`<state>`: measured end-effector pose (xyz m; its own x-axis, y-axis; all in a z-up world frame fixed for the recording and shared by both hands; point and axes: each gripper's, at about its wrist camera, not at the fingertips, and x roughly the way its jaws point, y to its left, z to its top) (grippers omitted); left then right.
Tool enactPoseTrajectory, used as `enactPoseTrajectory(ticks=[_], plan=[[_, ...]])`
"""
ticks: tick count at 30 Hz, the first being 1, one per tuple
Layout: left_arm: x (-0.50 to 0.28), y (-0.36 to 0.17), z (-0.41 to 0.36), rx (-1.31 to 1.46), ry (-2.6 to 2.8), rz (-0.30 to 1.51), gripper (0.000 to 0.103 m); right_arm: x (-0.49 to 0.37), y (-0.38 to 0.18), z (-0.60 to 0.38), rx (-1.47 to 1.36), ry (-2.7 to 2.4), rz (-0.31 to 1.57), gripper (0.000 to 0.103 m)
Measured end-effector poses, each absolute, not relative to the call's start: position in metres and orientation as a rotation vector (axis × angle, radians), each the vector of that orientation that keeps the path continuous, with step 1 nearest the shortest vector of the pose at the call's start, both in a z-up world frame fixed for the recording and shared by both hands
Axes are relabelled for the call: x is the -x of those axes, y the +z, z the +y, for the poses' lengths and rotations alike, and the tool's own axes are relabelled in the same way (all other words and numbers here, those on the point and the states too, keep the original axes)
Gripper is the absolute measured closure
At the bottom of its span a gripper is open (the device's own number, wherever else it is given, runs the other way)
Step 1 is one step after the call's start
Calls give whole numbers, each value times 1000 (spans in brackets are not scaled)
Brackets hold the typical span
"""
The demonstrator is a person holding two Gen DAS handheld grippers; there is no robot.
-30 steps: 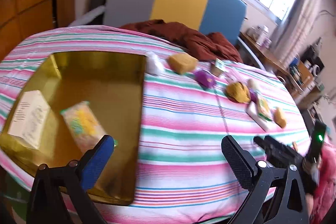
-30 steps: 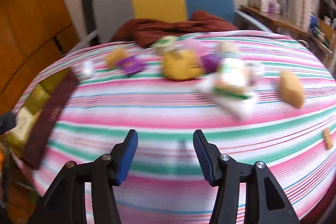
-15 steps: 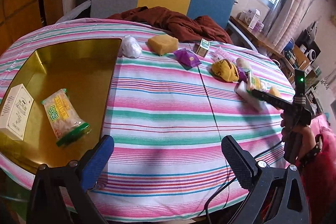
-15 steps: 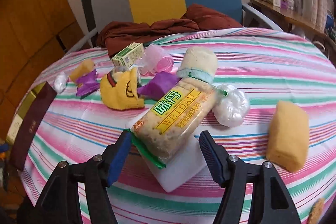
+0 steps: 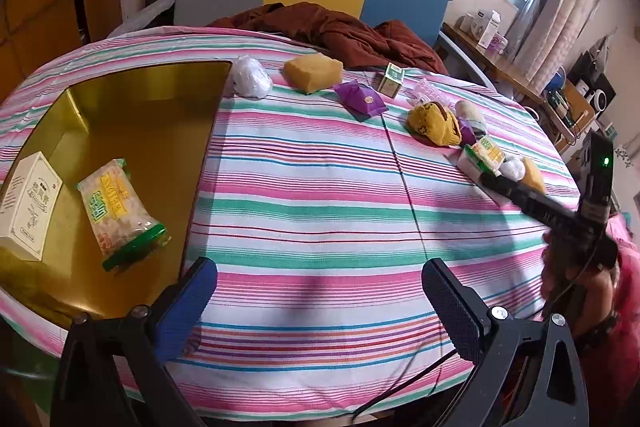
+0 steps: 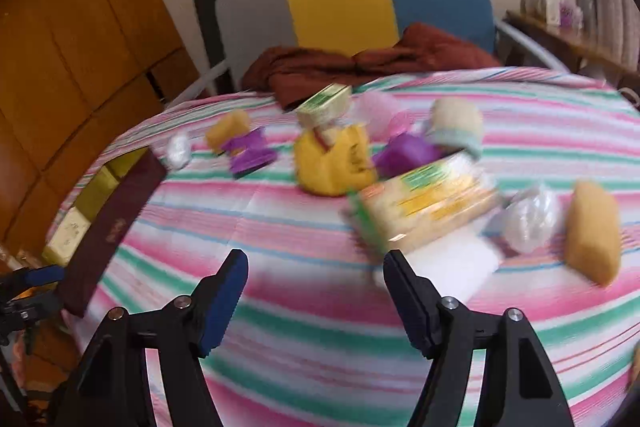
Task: Organize objects
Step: 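Open both tools and move them back toward the remaining items, then grasp a yellow sponge with the right tool while the left tool grasps another WEIDAN cracker pack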
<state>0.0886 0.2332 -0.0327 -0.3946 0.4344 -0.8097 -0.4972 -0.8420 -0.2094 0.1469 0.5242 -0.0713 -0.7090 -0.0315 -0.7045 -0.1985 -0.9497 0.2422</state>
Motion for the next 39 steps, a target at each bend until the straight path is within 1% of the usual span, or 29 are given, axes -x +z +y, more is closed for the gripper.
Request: enactPoseTrajectory(ticks=[2, 4, 5, 7, 9, 13, 14, 17, 18, 20, 22, 23, 25, 26, 27, 30, 32, 34, 37, 39], plan=[[-88, -33, 231, 1276, 2238, 76, 0, -138, -73, 542, 1187, 2718, 388, 31], [-88, -33, 229, 1278, 2247, 69, 0, -126, -83, 558, 1289, 2657, 332, 31], [-88, -33, 229, 1282, 2247, 66, 0, -125, -88, 564, 1322, 2640, 314, 28], [-87, -34, 230, 1288, 2240, 66, 0, -127, -92, 571, 1331, 2671, 329, 27], [-87, -35, 232, 1290, 2241, 83, 0, -129, -90, 567, 1330, 2683, 356, 24], [-87, -37, 239, 1299, 2222, 88, 0, -139, -83, 537, 1372, 2829, 434, 24], [-88, -37, 241, 1297, 2218, 90, 0, -141, -82, 529, 1386, 2868, 456, 28], [-90, -36, 245, 1282, 2210, 110, 0, -144, -73, 519, 1296, 2861, 384, 28], [-91, -36, 246, 1280, 2213, 118, 0, -143, -71, 524, 1275, 2843, 408, 28], [-91, -36, 247, 1288, 2204, 123, 0, -139, -71, 547, 1236, 2760, 595, 28], [-91, -36, 245, 1290, 2211, 119, 0, -135, -76, 574, 1203, 2635, 847, 28], [-91, -36, 245, 1293, 2211, 115, 0, -134, -77, 584, 1192, 2579, 911, 28], [-91, -35, 245, 1291, 2206, 115, 0, -140, -77, 598, 1175, 2457, 969, 28], [-91, -34, 244, 1286, 2210, 122, 0, -144, -73, 601, 1174, 2453, 964, 30], [-91, -34, 243, 1279, 2216, 128, 0, -153, -64, 606, 1133, 2469, 911, 32], [-88, -36, 243, 1280, 2220, 133, 0, -185, -42, 628, 963, 2419, 778, 32], [-86, -40, 247, 1300, 2219, 115, 0, -197, -40, 649, 939, 2298, 673, 31], [-86, -43, 253, 1321, 2195, 106, 0, -198, -51, 663, 990, 2226, 657, 31], [-91, -43, 267, 1298, 2175, 143, 0, -194, -75, 671, 1032, 2194, 661, 35], [-94, -41, 279, 1268, 2156, 175, 0, -192, -89, 673, 1033, 2171, 696, 41]])
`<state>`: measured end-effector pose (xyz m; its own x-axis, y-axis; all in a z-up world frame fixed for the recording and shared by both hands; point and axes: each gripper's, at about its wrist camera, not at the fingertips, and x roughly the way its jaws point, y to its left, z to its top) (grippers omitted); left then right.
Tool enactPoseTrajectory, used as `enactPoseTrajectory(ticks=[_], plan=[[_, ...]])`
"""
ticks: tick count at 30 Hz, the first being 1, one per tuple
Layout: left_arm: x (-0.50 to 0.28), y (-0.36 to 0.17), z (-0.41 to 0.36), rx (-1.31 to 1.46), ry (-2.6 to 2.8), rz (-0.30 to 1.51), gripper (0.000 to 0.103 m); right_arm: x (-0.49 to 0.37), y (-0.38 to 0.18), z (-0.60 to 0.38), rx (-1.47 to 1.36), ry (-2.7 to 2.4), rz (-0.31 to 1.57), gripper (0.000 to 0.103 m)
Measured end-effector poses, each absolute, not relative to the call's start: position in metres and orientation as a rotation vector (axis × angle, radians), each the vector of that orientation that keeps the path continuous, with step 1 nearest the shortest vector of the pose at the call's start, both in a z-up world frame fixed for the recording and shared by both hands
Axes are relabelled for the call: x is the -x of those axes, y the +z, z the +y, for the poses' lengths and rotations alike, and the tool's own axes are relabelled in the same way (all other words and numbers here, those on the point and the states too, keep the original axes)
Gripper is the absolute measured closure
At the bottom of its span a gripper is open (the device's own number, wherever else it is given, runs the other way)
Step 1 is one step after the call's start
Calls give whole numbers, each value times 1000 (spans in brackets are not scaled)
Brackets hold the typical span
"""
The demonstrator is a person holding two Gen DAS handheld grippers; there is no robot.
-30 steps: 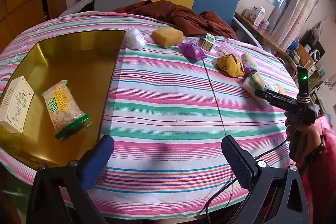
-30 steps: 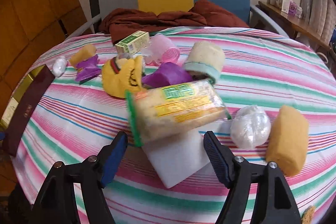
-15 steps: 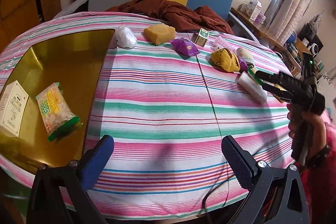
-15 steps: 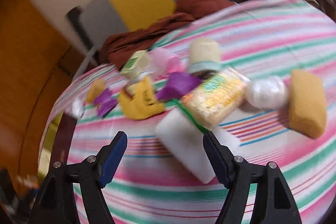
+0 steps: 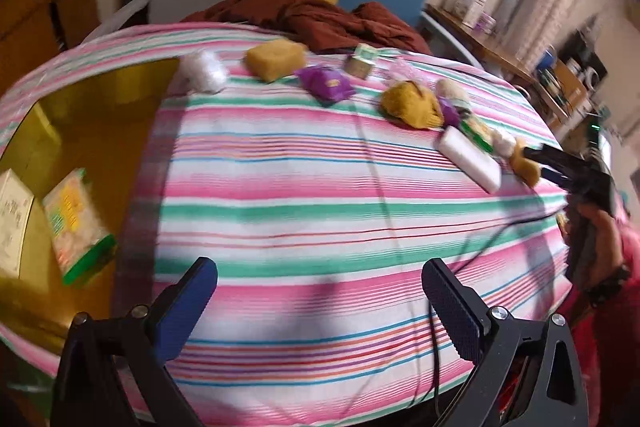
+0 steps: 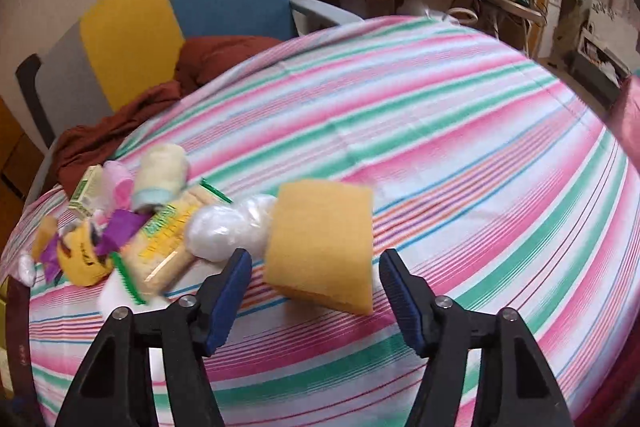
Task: Organize objects
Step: 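Grasp a yellow sponge with the right tool while the left tool grasps another WEIDAN cracker pack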
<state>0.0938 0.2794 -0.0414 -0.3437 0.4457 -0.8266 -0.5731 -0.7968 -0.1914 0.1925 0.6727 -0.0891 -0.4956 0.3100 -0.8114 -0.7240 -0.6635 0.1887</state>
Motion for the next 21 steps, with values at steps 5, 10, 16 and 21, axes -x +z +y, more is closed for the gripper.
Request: enactPoseTrajectory(ticks=[5, 10, 16, 21], plan=[[-94, -36, 311, 1209, 2062, 163, 0, -205, -102, 667, 907, 2168, 717, 50], [-90, -35, 373, 1174, 1941, 225, 0, -220, -95, 648, 831, 2159, 648, 51], [-88, -31, 470, 1024, 1825, 353, 0, -234, -99, 648, 744, 2181, 680, 50], [-89, -37, 543, 873, 1782, 610, 0, -233, -101, 654, 707, 2188, 718, 50]])
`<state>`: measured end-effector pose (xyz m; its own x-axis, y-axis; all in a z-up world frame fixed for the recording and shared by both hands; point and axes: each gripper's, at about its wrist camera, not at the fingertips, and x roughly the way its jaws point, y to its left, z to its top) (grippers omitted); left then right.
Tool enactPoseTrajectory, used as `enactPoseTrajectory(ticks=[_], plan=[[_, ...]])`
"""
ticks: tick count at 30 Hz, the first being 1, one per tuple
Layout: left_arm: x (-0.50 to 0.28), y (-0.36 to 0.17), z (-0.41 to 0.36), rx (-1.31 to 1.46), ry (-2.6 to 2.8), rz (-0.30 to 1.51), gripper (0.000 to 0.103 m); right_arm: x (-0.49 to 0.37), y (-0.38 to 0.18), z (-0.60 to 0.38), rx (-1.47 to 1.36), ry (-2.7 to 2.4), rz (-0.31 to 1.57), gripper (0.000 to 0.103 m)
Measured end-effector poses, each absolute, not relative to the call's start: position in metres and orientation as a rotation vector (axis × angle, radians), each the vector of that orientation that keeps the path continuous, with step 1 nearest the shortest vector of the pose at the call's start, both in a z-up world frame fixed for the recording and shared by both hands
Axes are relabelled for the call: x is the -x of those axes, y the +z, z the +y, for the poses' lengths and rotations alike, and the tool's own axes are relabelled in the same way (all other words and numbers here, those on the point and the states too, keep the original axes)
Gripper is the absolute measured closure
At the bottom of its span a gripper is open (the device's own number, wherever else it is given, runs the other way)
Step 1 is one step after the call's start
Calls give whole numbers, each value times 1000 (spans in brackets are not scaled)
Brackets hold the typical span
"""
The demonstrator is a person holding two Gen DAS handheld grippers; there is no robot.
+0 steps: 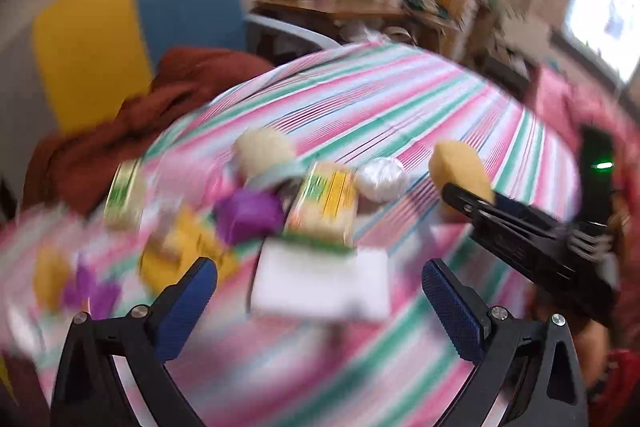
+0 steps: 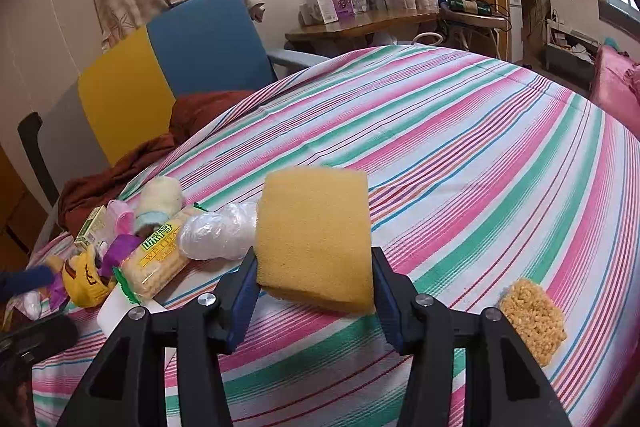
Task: Organize objects
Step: 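Grasp a yellow sponge with the right tool while the left tool grasps another WEIDAN cracker pack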
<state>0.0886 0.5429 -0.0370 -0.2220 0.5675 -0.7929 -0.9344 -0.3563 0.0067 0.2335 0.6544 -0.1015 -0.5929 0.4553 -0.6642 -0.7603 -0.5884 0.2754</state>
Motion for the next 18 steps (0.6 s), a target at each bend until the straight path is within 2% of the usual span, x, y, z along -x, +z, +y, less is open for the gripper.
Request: enactPoseTrajectory(ticks=[3, 6, 10, 14, 15, 16, 18], plan=[[-85, -47, 579, 806, 1768, 745, 2, -234, -103, 657, 701, 2176, 726, 50], [-84, -60, 605, 778, 1722, 829, 19, -236, -105, 659, 698, 2176, 741, 50], [-84, -83, 624, 772, 1697, 935, 22, -237, -109, 662, 694, 2179, 785, 50], [-80, -96, 625, 808, 1682, 881, 26, -237, -110, 661, 689, 2183, 782, 50], [-75, -96, 624, 841, 1689, 835, 31, -238, -110, 660, 689, 2183, 782, 50], [-70, -95, 623, 875, 1697, 801, 43, -238, -110, 660, 684, 2183, 782, 50], [-60, -96, 621, 942, 1696, 731, 53, -238, -110, 660, 686, 2182, 784, 50]])
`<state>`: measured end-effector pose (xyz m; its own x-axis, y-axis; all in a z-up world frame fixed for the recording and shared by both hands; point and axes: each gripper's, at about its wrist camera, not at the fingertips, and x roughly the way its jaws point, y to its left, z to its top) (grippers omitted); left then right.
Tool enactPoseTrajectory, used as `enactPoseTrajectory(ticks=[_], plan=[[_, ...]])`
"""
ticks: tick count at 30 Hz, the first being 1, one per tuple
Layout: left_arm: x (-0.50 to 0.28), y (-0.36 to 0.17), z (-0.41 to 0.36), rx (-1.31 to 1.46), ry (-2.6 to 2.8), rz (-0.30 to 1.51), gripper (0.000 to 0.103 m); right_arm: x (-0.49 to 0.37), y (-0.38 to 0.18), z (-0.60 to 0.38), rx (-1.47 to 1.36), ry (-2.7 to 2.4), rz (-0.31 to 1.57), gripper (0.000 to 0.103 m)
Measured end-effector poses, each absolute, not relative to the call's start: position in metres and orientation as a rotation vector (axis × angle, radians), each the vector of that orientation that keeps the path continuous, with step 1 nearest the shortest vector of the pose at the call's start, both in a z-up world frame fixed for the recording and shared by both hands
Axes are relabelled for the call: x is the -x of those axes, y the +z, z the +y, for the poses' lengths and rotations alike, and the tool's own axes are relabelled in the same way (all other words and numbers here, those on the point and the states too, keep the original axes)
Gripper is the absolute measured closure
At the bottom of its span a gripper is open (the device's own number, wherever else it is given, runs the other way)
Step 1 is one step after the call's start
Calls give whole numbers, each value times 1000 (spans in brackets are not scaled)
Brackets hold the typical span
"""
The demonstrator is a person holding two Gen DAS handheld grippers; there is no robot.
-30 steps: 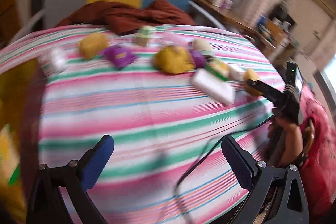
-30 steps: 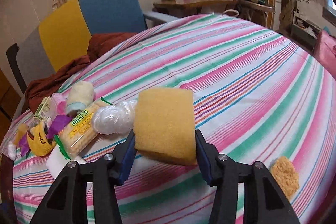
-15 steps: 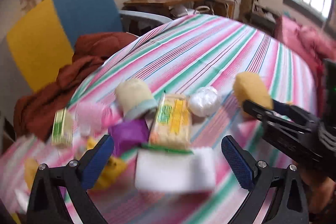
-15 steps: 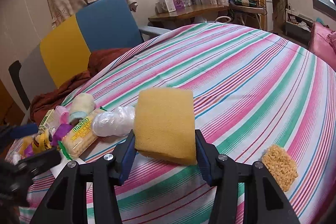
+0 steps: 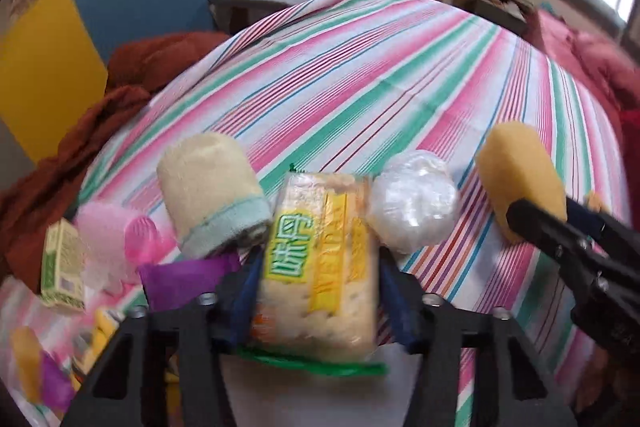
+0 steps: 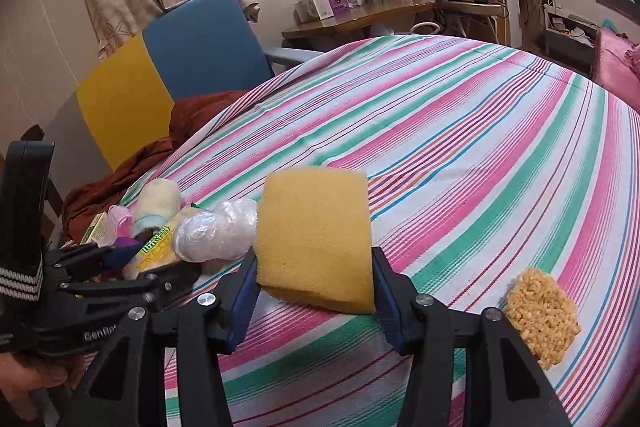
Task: Organize objects
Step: 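Grasp a yellow sponge with the right tool while the left tool grasps another WEIDAN cracker pack, then carry the sponge with the right tool while the left tool carries the cracker pack to the tray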
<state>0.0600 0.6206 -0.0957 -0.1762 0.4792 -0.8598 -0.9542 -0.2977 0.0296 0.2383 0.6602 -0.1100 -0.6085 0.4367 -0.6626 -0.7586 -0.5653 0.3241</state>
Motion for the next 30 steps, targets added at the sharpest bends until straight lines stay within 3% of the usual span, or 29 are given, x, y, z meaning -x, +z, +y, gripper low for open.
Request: enactPoseTrajectory(ticks=[12, 21, 30], plan=[[-69, -66, 573, 822, 1809, 631, 55, -239, -103, 652, 661, 2181, 705, 51], [-94, -60, 498, 803, 1915, 477, 55, -231, -77, 611, 591, 2252, 431, 51], [-115, -48, 426, 804, 1959, 360, 55, -235, -73, 598, 658, 2276, 512, 52]])
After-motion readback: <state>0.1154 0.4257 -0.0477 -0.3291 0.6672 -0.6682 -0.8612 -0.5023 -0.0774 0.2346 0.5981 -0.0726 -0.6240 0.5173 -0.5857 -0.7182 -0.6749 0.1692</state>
